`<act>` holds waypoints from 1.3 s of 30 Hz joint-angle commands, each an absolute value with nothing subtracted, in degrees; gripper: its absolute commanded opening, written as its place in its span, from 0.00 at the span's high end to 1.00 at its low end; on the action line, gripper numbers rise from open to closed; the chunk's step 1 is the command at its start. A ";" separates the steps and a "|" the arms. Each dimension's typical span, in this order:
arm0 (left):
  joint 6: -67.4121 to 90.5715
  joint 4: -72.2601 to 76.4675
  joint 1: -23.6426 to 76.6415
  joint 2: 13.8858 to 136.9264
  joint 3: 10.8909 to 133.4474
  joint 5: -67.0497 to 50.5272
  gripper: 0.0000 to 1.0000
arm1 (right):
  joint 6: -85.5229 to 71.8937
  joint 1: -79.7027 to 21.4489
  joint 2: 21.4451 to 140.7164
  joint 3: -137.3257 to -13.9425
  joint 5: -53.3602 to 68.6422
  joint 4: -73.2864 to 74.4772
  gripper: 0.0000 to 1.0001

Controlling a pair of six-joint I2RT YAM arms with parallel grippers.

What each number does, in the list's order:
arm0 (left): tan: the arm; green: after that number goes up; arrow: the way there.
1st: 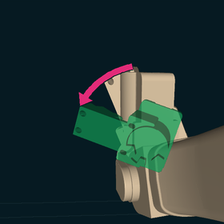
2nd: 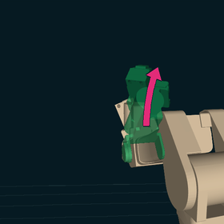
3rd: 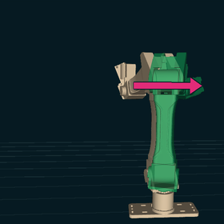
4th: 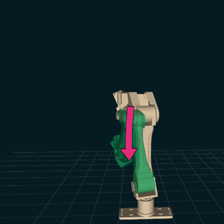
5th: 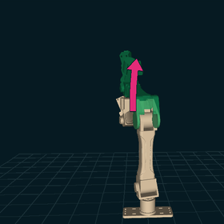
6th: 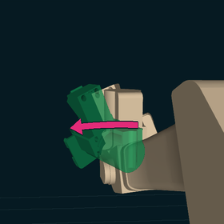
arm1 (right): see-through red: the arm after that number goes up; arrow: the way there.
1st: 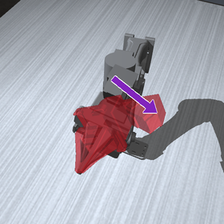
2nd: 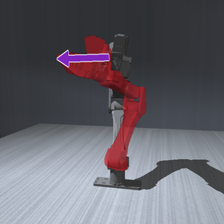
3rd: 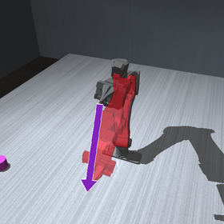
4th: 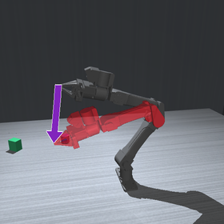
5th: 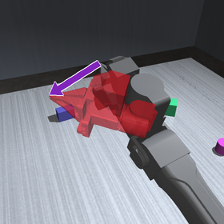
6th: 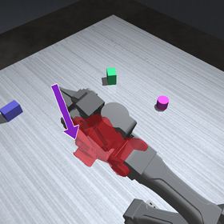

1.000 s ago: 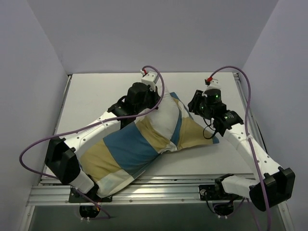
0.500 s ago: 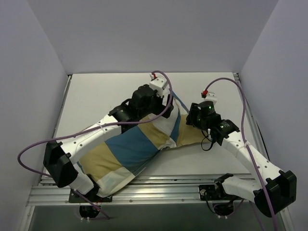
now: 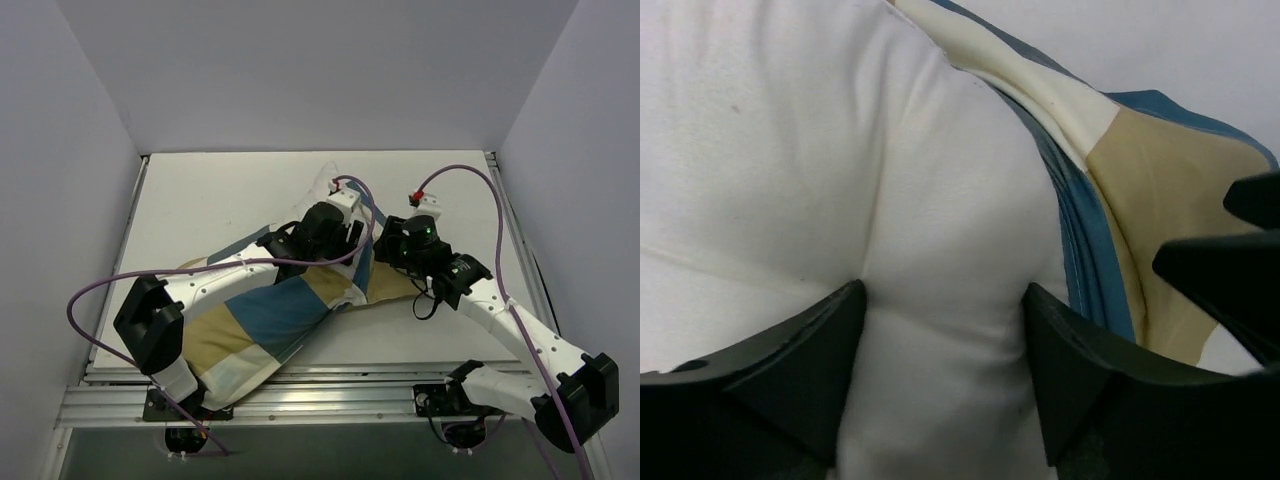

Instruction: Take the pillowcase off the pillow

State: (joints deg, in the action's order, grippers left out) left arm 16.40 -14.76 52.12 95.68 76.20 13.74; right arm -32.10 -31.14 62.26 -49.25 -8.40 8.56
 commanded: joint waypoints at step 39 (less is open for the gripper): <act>27.07 -13.01 48.52 92.29 65.22 10.28 0.98 | -34.98 -41.40 80.06 -56.69 -22.66 5.62 0.48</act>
